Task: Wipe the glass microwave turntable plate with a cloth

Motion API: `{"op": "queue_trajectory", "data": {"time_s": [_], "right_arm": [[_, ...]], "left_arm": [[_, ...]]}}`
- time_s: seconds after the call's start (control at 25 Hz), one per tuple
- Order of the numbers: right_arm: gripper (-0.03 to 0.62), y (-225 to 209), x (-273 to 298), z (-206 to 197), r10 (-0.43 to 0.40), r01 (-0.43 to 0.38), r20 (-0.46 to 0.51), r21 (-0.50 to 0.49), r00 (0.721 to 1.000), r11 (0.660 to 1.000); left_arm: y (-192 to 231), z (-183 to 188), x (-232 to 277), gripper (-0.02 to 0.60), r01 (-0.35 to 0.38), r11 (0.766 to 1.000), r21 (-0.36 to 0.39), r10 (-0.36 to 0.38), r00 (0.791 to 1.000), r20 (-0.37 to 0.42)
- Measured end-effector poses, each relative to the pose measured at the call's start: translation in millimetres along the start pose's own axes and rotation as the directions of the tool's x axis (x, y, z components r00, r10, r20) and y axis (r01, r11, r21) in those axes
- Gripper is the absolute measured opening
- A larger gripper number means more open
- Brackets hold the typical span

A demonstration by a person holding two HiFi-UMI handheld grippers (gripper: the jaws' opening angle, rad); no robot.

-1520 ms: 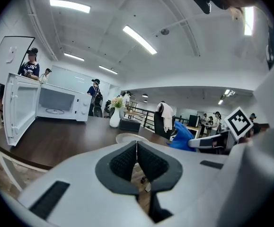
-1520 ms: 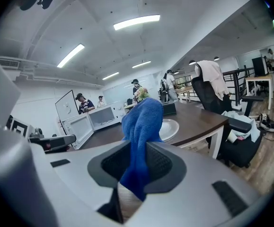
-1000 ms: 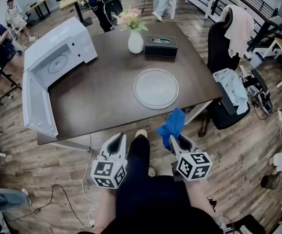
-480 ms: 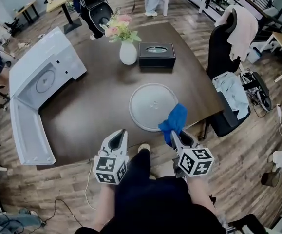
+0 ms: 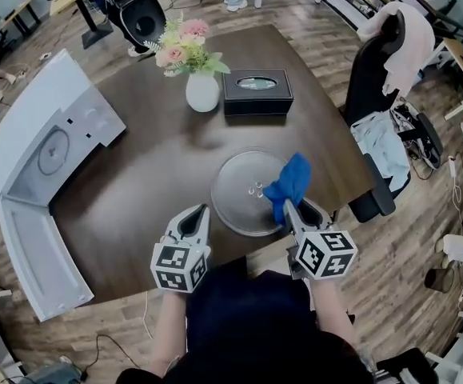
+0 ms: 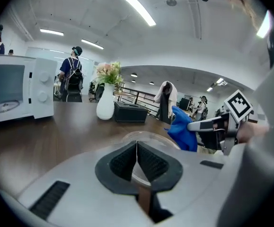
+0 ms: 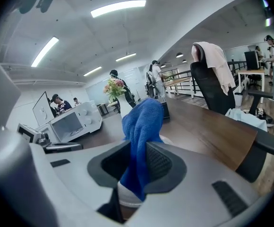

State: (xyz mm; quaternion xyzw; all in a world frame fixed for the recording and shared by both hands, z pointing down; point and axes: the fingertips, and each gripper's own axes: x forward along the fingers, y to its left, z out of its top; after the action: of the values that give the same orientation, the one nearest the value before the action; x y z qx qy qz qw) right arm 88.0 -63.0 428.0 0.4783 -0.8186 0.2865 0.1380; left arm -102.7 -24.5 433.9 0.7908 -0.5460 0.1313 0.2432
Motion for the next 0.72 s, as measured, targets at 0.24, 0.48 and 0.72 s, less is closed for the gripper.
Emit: {"op": "queue_trajectory", "data": {"time_s": [0.24,0.48,0.72], "right_arm": [[0.078,-0.4,25.3,6.7,-0.021,0.021,-0.021,-0.011,1.000,1.000],[0.077,1.7,41.1,-2.6,-0.010,0.007,-0.086,-0.035,0.996,0.999],[0.078,6.4,58.8,0.9,0.016,-0.030,-0.125,-0.108,0.992,0.994]], "left_arm": [[13.6,-17.7,33.2,0.006,0.051,0.998,-0.034,-0.054,0.992,-0.112],[19.3,-39.3,49.8,0.006,0.026,0.999,0.036,-0.017,0.974,-0.228],[19.5,-62.8,59.6,0.006,0.015,0.998,0.068,0.008,0.944,-0.331]]}}
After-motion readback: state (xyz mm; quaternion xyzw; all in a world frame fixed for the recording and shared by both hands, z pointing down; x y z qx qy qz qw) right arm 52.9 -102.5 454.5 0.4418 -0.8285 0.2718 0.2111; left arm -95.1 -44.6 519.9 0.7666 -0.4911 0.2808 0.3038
